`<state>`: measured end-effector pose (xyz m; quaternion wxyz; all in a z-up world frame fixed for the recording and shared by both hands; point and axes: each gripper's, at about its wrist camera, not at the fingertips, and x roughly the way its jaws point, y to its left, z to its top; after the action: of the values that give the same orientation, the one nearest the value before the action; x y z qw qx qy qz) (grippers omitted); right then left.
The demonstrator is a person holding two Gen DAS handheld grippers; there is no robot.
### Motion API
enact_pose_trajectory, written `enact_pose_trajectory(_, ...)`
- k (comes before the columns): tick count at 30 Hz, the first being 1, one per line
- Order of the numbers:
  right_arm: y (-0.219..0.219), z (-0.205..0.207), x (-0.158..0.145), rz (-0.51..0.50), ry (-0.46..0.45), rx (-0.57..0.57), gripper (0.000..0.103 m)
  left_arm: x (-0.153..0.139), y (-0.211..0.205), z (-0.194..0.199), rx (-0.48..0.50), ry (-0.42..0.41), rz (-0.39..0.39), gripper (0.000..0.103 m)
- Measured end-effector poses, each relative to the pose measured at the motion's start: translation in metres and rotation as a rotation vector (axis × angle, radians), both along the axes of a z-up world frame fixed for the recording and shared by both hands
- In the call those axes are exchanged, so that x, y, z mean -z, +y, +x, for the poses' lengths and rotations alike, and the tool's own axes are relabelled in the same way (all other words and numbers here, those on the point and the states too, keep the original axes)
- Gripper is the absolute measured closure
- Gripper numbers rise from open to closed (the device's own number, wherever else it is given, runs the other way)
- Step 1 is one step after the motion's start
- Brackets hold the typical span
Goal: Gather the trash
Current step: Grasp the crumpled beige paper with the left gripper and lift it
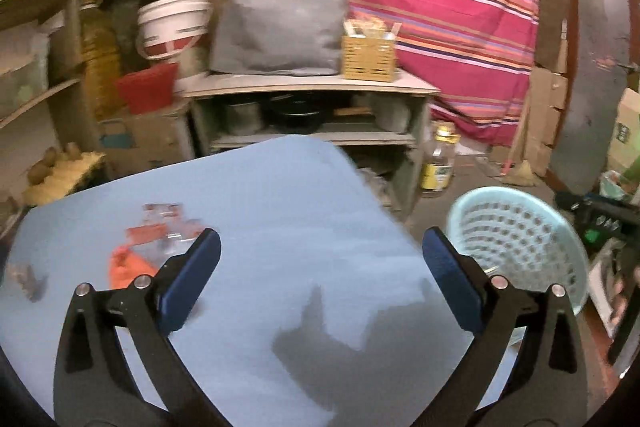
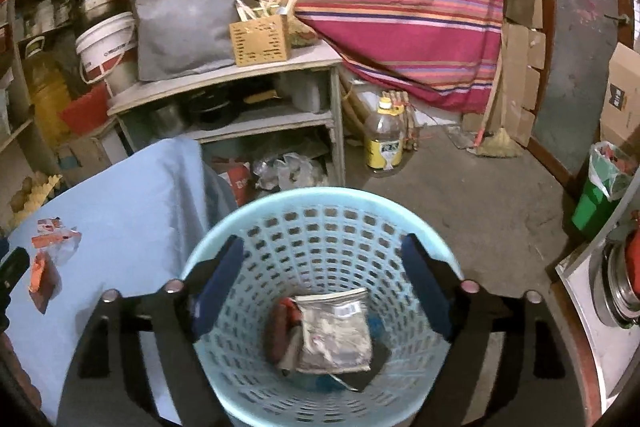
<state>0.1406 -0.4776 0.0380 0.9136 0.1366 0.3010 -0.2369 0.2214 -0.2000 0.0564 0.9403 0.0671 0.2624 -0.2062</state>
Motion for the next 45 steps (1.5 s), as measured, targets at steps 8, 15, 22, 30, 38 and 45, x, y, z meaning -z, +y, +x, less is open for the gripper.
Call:
enact_pose_trajectory(8,0.064,0.036,-0.001,0.022,-0.015,-0.095,0.011,0.004,0.114,0.035,-0.205,-0.011,0.035,0.005)
enact_pose_trajectory(15,0.135,0.073,0.009,0.030,-0.001,-0.203,0.011,0.015,0.211,0.068,-0.379,0.040,0.035,0.005)
enact_pose_trajectory(22,0.212,0.112,0.021,0.009,0.032,-0.325,0.011,0.040,0.282,0.097,-0.492,0.113,0.091,0.005)
enact_pose_trajectory(30,0.277,0.143,0.027,0.003,0.045,-0.438,0.010,0.061,0.322,0.120,-0.509,0.158,0.097,0.005)
enact_pose_trajectory(38,0.310,0.158,0.036,-0.008,0.072,-0.489,0.010,0.084,0.342,0.141,-0.500,0.272,0.051,0.024)
enact_pose_trajectory(45,0.335,0.169,0.044,-0.049,0.111,-0.540,0.010,0.088,0.339,0.142,-0.443,0.290,0.033,0.060)
